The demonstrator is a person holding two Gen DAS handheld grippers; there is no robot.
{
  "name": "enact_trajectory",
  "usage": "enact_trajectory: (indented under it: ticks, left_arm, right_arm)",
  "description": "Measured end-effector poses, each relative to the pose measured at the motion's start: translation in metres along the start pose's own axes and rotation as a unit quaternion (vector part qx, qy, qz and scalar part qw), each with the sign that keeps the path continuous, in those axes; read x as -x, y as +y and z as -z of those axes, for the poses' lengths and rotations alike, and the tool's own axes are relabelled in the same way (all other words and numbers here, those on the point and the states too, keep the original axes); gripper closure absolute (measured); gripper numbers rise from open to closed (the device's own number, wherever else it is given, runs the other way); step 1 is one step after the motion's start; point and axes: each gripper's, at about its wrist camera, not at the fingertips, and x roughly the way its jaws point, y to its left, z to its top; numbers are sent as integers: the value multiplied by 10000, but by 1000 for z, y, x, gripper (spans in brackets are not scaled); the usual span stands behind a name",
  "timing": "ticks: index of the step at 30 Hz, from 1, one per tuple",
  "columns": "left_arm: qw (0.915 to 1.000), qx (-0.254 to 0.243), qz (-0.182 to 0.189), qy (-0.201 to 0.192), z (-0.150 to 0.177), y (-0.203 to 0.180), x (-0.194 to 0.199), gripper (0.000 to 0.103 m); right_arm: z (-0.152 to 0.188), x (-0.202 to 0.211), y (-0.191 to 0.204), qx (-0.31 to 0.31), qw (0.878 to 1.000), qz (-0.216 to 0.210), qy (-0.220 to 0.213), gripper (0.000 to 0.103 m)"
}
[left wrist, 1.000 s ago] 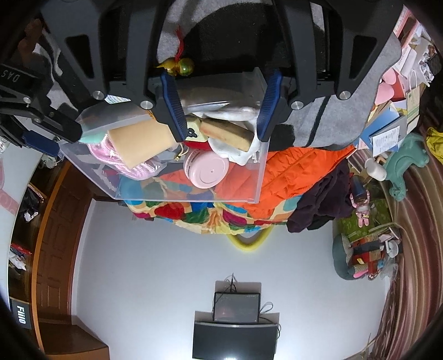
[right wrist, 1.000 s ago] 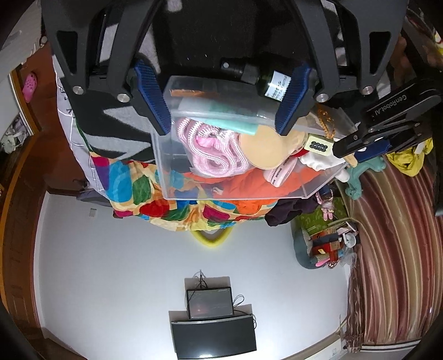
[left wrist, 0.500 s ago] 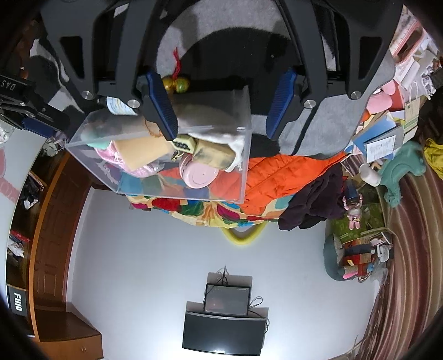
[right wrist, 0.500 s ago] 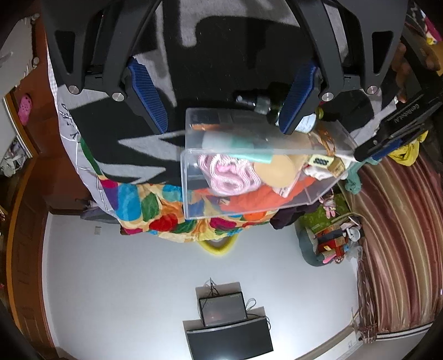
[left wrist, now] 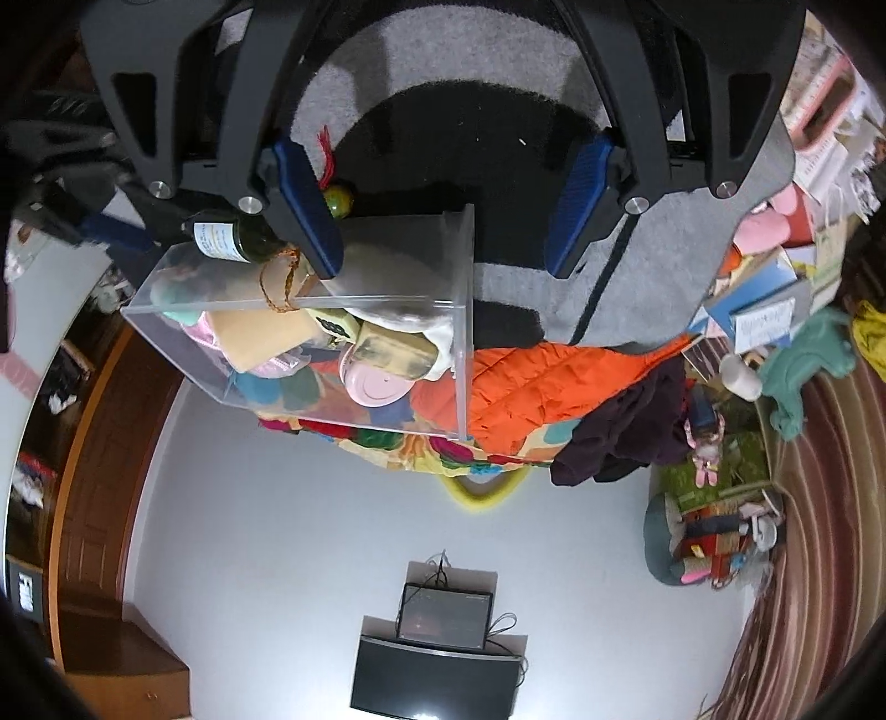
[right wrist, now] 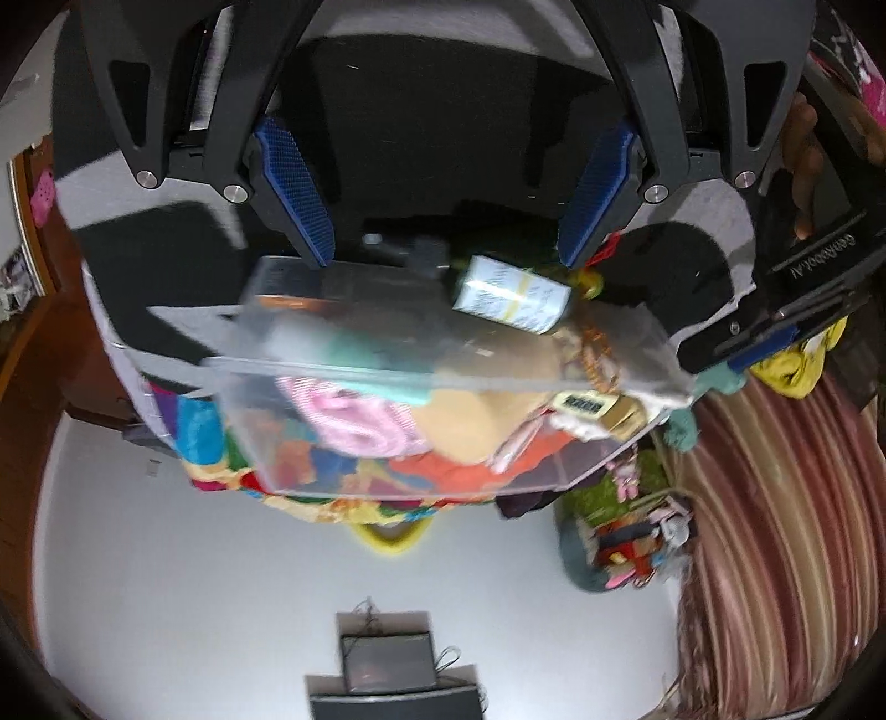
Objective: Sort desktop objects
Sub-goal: 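Grasp the green glass bottle with the right tool while the left tool grasps the gourd pendant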
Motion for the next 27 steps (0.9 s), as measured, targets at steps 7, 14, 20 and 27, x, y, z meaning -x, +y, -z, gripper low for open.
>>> enact_trajectory:
  ticks: [7, 14, 20, 27]
  left_arm:
    - [9998, 156, 128, 68, 2, 2, -1, 28]
    - [9999, -95, 2, 115, 4, -8, -3, 28]
    - [9993, -255, -103, 254, 5, -15, -8, 28]
    - [9971, -676, -183, 293, 4, -35, -11, 28]
  right_arm:
    - [-2, -21, 12, 112, 9997, -39, 202, 22]
    - [-6, -29, 20, 321, 9992, 42, 228, 24]
    - [-3, -12, 10, 94, 9999, -21, -57, 29]
    - [-1, 20, -21, -404, 9983, -119, -405, 29]
